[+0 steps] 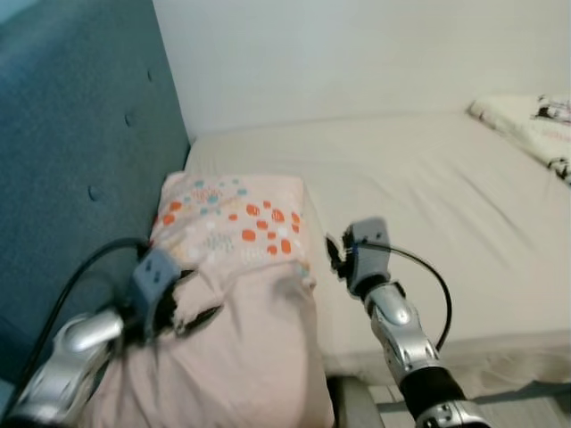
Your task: Clean up the room
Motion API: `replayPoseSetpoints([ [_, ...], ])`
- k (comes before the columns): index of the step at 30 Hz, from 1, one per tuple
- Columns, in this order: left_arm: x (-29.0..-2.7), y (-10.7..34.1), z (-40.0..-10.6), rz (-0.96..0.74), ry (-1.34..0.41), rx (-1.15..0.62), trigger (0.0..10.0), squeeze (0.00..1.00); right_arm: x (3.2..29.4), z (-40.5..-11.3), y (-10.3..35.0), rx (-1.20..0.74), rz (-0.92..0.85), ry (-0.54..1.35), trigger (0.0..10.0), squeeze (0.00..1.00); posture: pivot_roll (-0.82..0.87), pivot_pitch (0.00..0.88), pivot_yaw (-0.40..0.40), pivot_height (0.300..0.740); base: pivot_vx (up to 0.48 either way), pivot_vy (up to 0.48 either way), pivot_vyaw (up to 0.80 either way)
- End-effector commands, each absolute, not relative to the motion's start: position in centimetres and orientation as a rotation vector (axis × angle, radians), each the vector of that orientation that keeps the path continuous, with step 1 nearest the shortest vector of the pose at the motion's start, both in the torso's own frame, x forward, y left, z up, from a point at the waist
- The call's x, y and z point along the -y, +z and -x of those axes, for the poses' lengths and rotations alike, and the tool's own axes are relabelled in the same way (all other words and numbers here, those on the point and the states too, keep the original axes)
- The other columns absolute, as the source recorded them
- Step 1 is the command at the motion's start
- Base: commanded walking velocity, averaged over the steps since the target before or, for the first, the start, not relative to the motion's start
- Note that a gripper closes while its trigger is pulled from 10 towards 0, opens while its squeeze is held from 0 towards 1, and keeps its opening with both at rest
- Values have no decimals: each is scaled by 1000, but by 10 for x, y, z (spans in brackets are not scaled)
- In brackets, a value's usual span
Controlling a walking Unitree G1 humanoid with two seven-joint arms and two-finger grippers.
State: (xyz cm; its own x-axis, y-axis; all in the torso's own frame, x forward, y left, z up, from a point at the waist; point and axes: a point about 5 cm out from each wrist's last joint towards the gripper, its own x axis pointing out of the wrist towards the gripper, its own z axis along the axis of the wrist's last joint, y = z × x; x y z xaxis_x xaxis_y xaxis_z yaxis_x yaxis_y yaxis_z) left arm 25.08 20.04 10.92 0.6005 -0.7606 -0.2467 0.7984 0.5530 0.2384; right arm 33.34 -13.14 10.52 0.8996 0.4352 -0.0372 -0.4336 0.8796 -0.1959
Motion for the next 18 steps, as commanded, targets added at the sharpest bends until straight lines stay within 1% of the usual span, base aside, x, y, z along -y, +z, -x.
replayPoseSetpoints([
  [1, -200, 101, -229, -415, -1051, -174, 10000, 0, 124, -320, 98, -34, 239, 618, 10000, 0, 26, 118, -22, 612, 0, 0, 0],
  [2, -198, 97, -219, -420, -1100, -196, 6039, 0, 124, -315, 96, -54, 244, 668, 10000, 0, 23, 121, -23, 612, 0, 0, 0],
  [3, -198, 97, -219, -420, -1100, -196, 6039, 0, 124, -315, 96, -54, 244, 668, 10000, 0, 23, 121, -23, 612, 0, 0, 0],
  [4, -193, 93, -208, -395, -1152, -223, 0, 0, 126, -311, 94, -77, 248, 710, 10000, 0, 23, 122, -24, 612, 0, 0, 0],
  [8, -184, 93, -197, -347, -1206, -258, 0, 0, 129, -307, 94, -91, 253, 740, 10000, 0, 18, 122, -26, 612, 0, 0, 0],
  [9, -173, 89, -185, -335, -1276, -301, 0, 0, 131, -301, 95, -110, 248, 796, 10000, 0, 12, 124, -26, 612, 0, 0, 0],
  [10, -169, 85, -182, -338, -1301, -317, 0, 0, 131, -299, 95, -119, 243, 825, 10000, 0, 12, 124, -26, 612, 0, 0, 0],
  [12, -164, 79, -178, -352, -1322, -339, 0, 0, 129, -292, 96, -147, 237, 899, 10000, 0, 7, 128, -27, 612, 0, 0, 0],
  [13, -164, 79, -178, -352, -1322, -339, 0, 0, 129, -292, 96, -147, 237, 899, 10000, 0, 7, 128, -27, 612, 0, 0, 0],
  [16, -159, 67, -177, -379, -1326, -366, 0, 0, 124, -275, 95, -218, 251, 1074, 10000, 0, -2, 132, -29, 612, 0, 0, 0],
  [18, -156, 57, -176, -427, -1343, -389, 0, 0, 124, -257, 91, -299, 303, 1225, 10000, 0, -5, 134, -31, 612, 0, 0, 0],
])
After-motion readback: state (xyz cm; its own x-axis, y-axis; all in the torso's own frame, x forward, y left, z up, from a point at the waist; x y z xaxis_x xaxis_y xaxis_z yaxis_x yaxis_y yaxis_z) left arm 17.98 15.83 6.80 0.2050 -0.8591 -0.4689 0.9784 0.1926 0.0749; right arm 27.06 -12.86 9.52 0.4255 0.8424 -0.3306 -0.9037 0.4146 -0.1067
